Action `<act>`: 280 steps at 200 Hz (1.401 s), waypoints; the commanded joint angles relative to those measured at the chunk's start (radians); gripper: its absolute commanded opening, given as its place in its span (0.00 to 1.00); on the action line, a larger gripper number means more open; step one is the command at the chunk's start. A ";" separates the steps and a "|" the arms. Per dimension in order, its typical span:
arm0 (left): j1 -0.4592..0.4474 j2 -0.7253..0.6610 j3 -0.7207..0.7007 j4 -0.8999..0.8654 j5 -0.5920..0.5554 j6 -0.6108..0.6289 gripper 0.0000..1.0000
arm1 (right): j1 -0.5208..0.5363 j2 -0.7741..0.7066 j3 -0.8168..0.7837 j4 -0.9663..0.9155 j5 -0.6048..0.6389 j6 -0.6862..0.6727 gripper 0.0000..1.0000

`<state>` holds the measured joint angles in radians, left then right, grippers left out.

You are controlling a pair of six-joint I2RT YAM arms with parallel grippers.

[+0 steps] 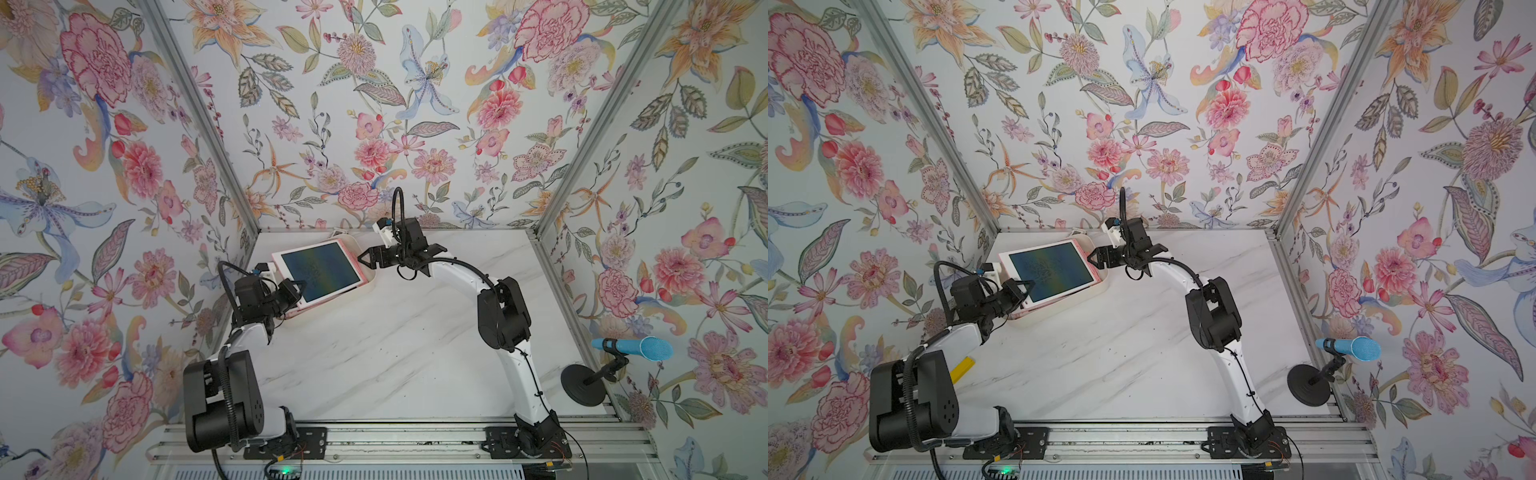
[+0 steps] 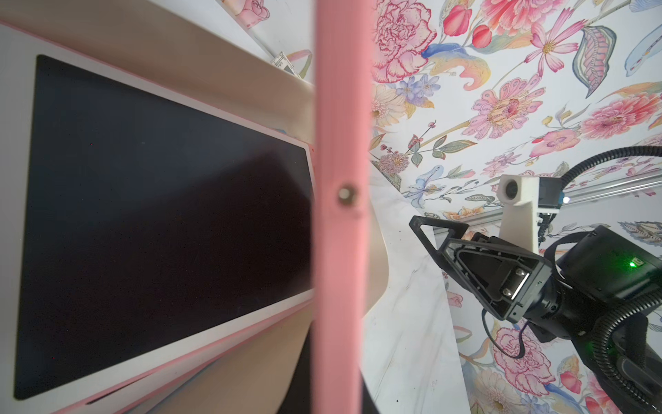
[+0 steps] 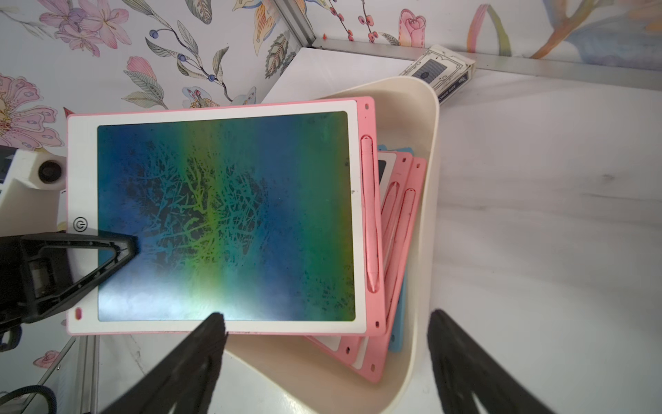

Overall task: Take out the writing tablet from the storage box
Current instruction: Pick up the writing tablet from the storage box.

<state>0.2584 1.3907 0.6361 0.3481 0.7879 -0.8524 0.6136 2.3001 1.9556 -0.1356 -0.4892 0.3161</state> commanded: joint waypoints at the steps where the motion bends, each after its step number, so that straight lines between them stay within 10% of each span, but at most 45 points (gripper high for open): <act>1: 0.029 -0.067 -0.020 -0.031 -0.056 0.021 0.00 | 0.000 -0.052 -0.050 0.051 0.011 0.029 0.88; 163: 0.050 -0.388 -0.045 -0.057 -0.053 -0.086 0.00 | 0.028 -0.375 -0.530 0.252 0.015 0.180 0.83; 280: -0.104 -0.614 -0.225 -0.014 -0.190 -0.239 0.00 | 0.099 -0.513 -1.044 0.959 -0.040 0.729 0.64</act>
<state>0.2153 0.7952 0.4393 0.2989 0.6556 -1.0649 0.6971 1.8061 0.9718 0.5968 -0.5415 0.9031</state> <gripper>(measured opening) 0.076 0.656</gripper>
